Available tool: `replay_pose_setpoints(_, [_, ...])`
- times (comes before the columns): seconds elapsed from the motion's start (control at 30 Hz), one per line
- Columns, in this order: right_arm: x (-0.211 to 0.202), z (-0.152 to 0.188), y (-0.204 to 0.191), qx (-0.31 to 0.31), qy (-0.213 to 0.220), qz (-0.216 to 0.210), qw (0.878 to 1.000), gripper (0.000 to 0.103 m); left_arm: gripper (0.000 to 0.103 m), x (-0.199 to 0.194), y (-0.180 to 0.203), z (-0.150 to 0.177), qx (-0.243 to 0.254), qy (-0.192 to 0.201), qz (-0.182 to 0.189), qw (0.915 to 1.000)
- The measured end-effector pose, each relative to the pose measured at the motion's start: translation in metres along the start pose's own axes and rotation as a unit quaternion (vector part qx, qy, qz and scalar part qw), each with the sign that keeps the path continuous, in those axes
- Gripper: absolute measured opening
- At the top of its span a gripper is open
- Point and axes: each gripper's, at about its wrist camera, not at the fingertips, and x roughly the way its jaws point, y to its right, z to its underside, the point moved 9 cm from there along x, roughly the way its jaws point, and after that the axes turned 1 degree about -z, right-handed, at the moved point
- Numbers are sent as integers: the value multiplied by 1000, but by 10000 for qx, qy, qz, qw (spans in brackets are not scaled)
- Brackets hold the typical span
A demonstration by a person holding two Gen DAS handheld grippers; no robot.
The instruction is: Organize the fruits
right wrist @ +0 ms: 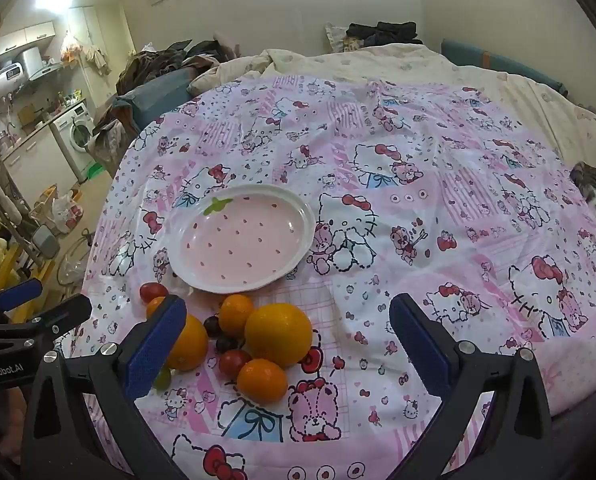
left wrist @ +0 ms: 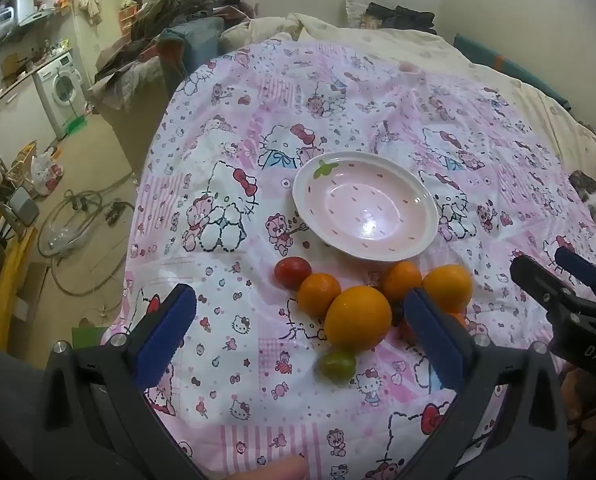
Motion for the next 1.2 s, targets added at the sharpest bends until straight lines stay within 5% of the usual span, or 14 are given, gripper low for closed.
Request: replay_pose_setpoints(1.2, [0, -2, 0, -36, 9, 30, 10000, 103, 103, 3, 2, -1, -22, 13, -8, 10000])
